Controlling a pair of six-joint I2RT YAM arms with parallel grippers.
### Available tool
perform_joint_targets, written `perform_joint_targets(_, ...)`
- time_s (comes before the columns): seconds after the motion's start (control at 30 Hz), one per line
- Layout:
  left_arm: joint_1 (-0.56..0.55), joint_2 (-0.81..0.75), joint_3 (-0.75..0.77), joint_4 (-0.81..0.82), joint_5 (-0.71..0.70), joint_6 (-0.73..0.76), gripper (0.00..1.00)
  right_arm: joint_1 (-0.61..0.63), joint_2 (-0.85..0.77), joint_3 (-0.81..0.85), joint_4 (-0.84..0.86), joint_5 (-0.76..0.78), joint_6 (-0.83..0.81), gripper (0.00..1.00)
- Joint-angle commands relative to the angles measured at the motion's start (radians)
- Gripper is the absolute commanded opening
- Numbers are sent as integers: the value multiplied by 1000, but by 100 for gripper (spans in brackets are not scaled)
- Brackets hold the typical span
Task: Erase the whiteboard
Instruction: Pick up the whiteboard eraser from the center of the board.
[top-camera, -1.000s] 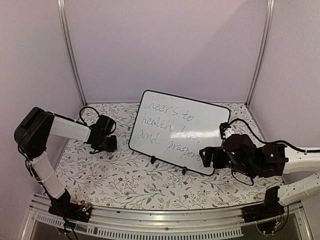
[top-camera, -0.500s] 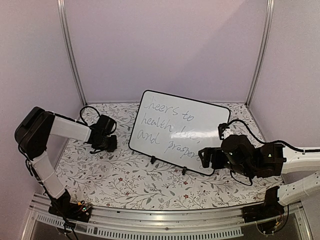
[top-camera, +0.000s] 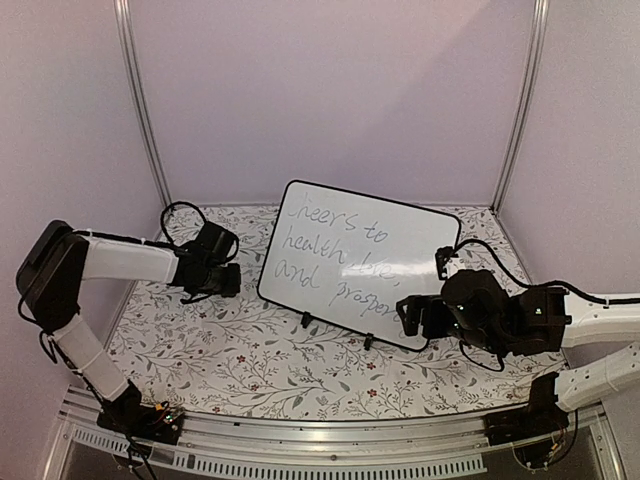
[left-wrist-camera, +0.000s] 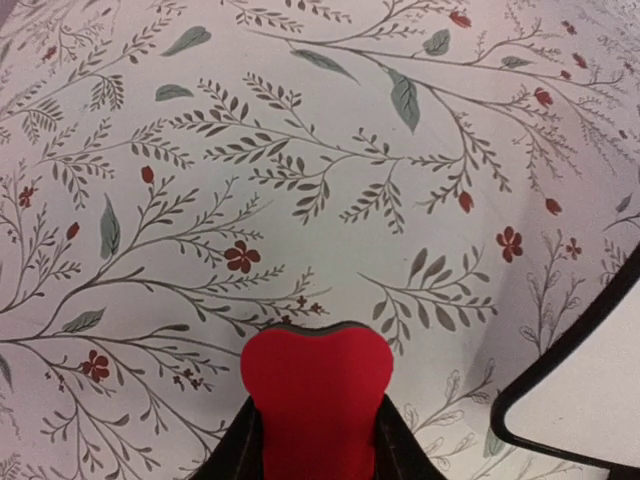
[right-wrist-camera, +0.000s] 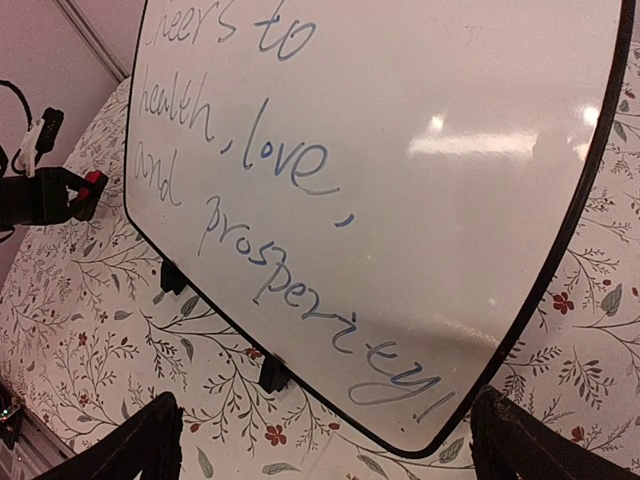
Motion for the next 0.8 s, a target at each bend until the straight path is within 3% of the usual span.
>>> perform_joint_targets(0.0,-43,-108,36,-53,-14,-20,21,-2,7,-6,13,-8,-6,99)
perform_joint_targets(0.3,-115,-288,31,-110,6,-27,21,-2,26,5,1,-23,6,99)
perform_joint_targets(0.77,-191,-438,44,-155,96,-5,21,-2,92,-33,-40,-25,130,99)
